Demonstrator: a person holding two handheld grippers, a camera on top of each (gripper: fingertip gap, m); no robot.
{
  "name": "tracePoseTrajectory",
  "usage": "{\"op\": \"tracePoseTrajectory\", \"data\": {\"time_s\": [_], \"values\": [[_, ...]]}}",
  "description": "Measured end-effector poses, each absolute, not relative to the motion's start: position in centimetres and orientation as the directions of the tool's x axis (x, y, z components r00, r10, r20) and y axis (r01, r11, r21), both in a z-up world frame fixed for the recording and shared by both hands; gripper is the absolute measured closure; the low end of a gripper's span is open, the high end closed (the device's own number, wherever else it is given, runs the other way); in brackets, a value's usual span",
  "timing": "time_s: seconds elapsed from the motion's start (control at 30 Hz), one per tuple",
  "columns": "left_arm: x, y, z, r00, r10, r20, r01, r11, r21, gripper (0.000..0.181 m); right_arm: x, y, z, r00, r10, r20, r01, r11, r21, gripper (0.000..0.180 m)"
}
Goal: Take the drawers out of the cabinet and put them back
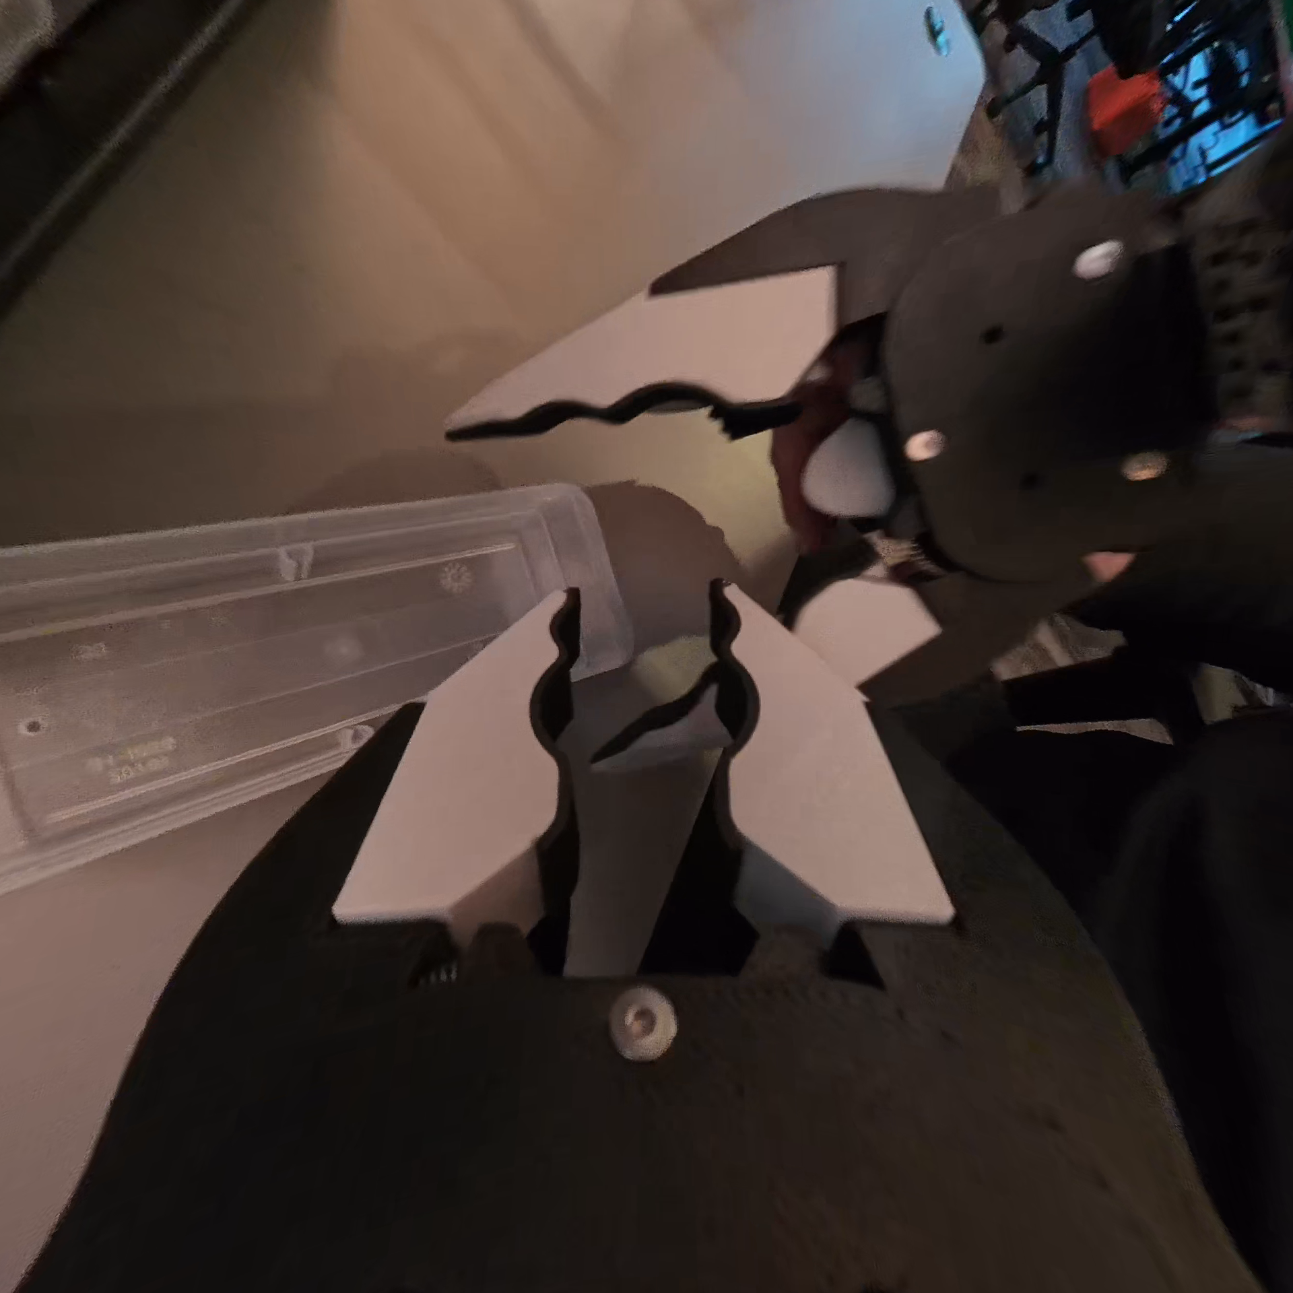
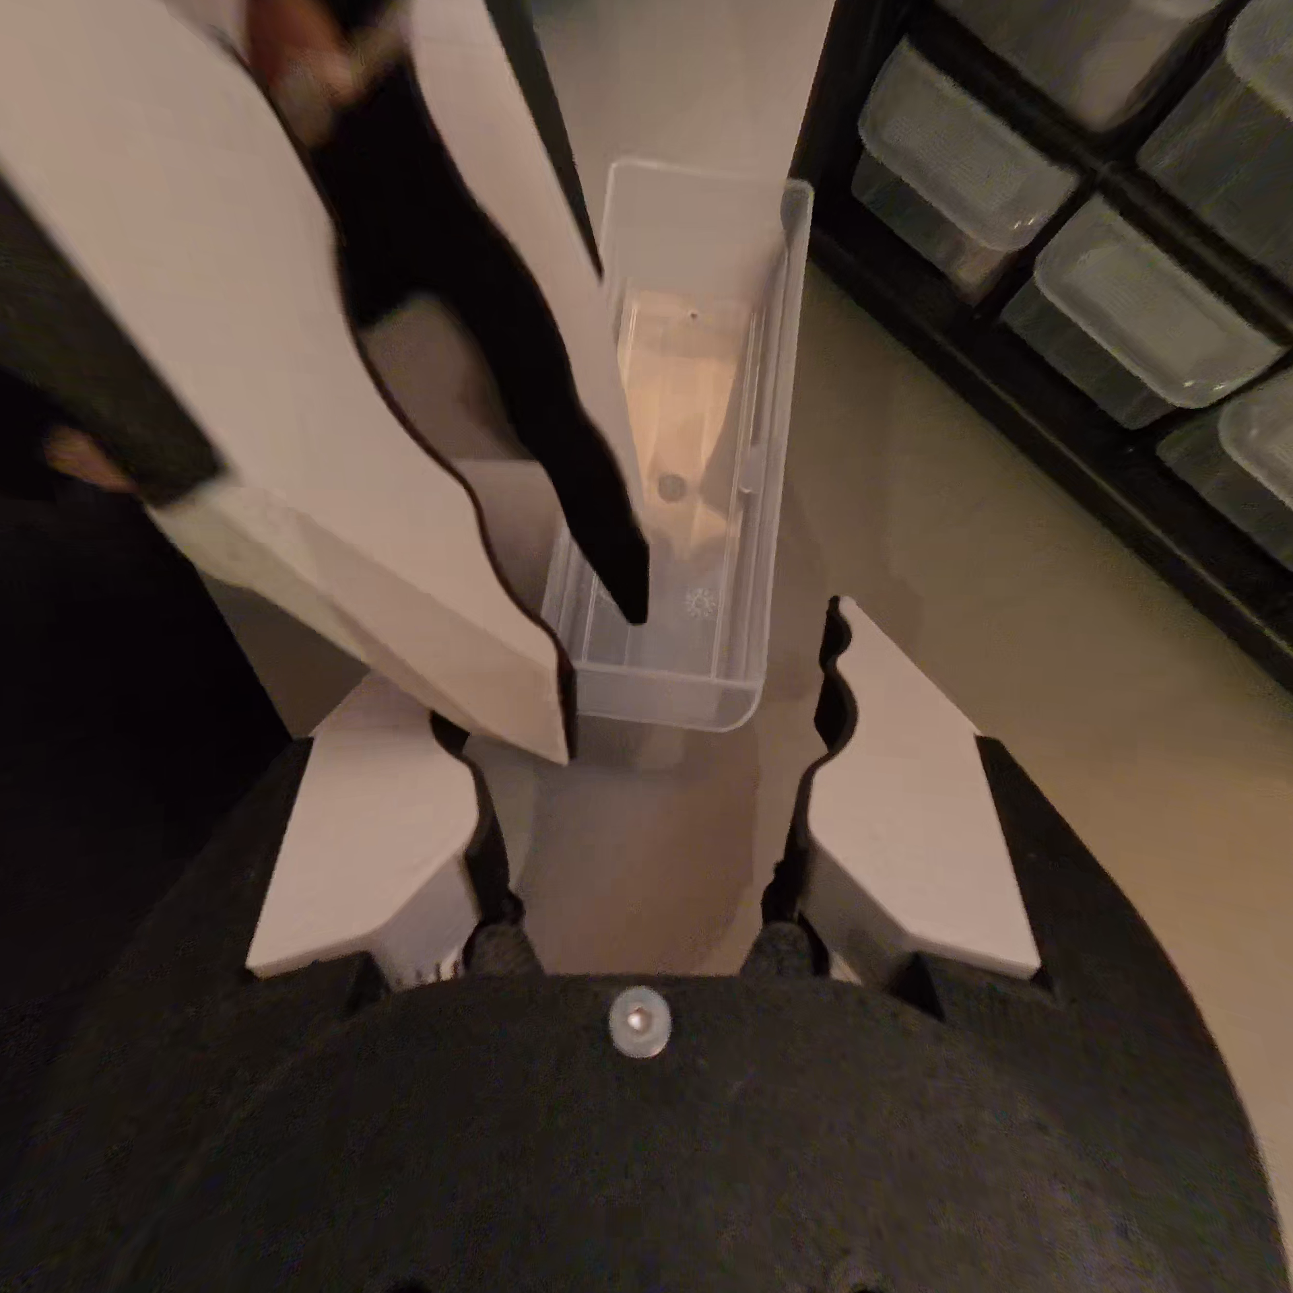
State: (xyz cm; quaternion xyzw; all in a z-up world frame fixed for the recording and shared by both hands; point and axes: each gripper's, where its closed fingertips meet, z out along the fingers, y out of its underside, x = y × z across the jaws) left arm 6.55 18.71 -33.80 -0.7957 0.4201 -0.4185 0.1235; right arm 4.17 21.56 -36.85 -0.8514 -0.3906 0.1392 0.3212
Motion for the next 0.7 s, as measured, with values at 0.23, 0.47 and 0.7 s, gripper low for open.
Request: {"op": "tracePoseTrajectory", "data": {"time_s": [0.23, 0.47, 0.7], "values": [[4.1, 23.0, -24.8, 0.288, -0.878, 0.383, -0.425, -0.476, -0.77, 0.15, 3.5, 21.8, -38.0, 0.658, 0.753, 0.016, 0.597, -0.509, -0.62, 0.111], [2.4, 32.2, -13.6, 0.436, -0.898, -0.058, -0.429, -0.151, -0.891, 0.149, 3.1, 22.2, -38.4, 0.659, 0.752, 0.002, 0.604, -0.528, -0.597, 0.112], [4.8, 40.0, -12.9, 0.451, -0.88, -0.147, -0.544, -0.141, -0.827, 0.147, 3.9, 21.7, -36.6, 0.662, 0.749, -0.039, 0.58, -0.545, -0.606, 0.114]]}}
